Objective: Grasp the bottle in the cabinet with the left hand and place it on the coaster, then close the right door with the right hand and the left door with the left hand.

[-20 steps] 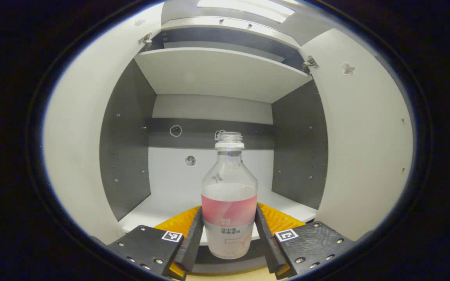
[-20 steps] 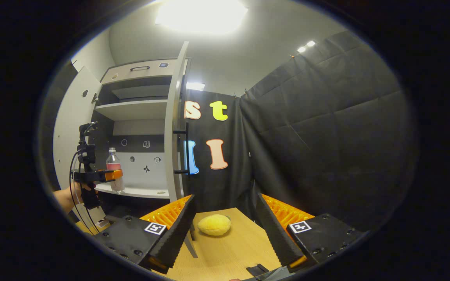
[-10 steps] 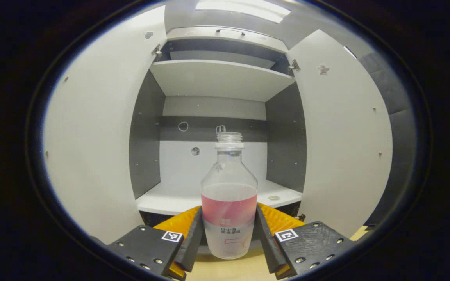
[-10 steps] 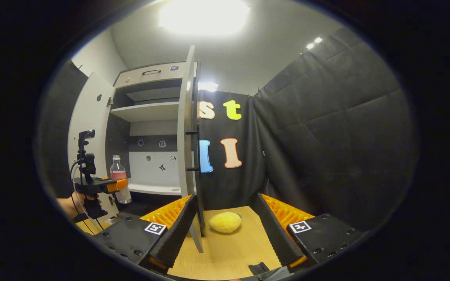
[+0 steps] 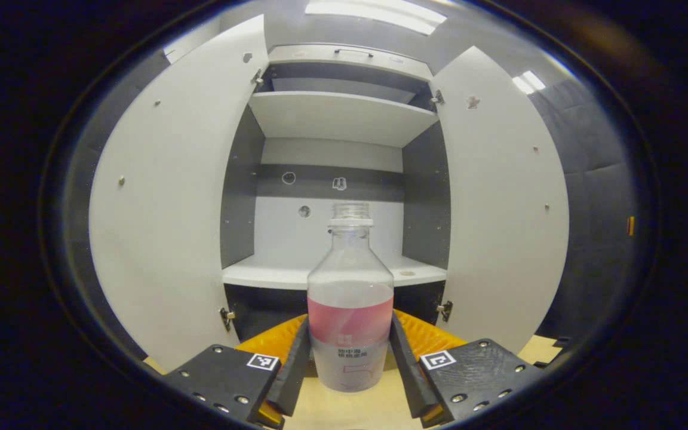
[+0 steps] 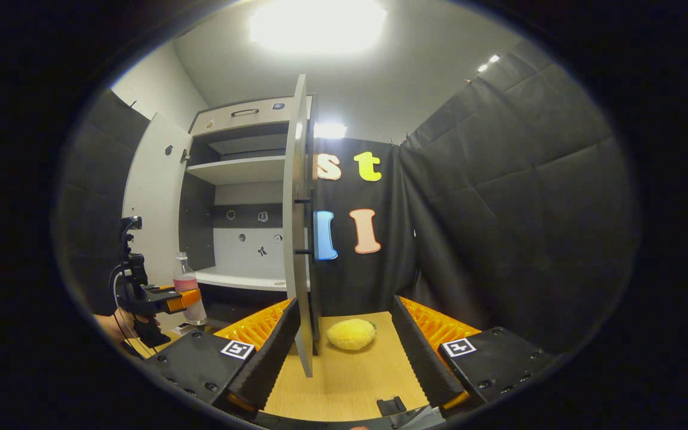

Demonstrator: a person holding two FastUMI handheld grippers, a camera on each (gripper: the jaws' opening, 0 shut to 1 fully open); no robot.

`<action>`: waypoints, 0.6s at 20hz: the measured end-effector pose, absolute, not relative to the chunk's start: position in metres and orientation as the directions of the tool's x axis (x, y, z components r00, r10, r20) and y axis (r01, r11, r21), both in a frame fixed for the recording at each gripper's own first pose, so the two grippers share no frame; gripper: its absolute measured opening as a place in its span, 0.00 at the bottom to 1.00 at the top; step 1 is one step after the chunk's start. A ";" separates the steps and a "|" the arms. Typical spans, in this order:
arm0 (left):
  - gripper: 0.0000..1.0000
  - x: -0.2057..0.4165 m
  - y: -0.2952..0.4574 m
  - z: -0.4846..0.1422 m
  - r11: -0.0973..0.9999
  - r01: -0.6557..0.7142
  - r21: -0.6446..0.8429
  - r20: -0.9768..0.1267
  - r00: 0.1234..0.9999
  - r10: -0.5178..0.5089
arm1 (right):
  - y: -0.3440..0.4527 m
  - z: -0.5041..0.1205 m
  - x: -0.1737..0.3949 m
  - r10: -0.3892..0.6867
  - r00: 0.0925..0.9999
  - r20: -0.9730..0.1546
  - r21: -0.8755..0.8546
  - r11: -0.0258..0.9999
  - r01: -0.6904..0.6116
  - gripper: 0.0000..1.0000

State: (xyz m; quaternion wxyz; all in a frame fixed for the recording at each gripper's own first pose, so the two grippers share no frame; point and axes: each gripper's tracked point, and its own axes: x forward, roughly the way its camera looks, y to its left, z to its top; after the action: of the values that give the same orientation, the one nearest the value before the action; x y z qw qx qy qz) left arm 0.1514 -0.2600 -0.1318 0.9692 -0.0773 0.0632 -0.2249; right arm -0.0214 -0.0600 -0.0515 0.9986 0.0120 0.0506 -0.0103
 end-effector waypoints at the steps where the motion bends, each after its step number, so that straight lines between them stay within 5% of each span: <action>1: 0.70 0.143 -0.262 -0.138 0.882 0.434 -0.182 -0.088 0.887 -0.454 | -0.061 -0.051 -0.024 -0.016 0.995 -0.098 0.018 1.000 0.018 0.98; 12: 0.71 0.101 -0.259 -0.230 0.896 0.402 -0.191 -0.196 0.878 -0.436 | -0.056 -0.068 -0.030 0.031 0.987 -0.155 -0.011 0.999 -0.033 0.98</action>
State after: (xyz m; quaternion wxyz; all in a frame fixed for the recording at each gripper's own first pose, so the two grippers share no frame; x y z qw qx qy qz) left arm 0.1007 -0.2587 -0.2303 0.9664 -0.0725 0.1179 -0.2166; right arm -0.0297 -0.0563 -0.0685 0.9968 -0.0070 0.0779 0.0162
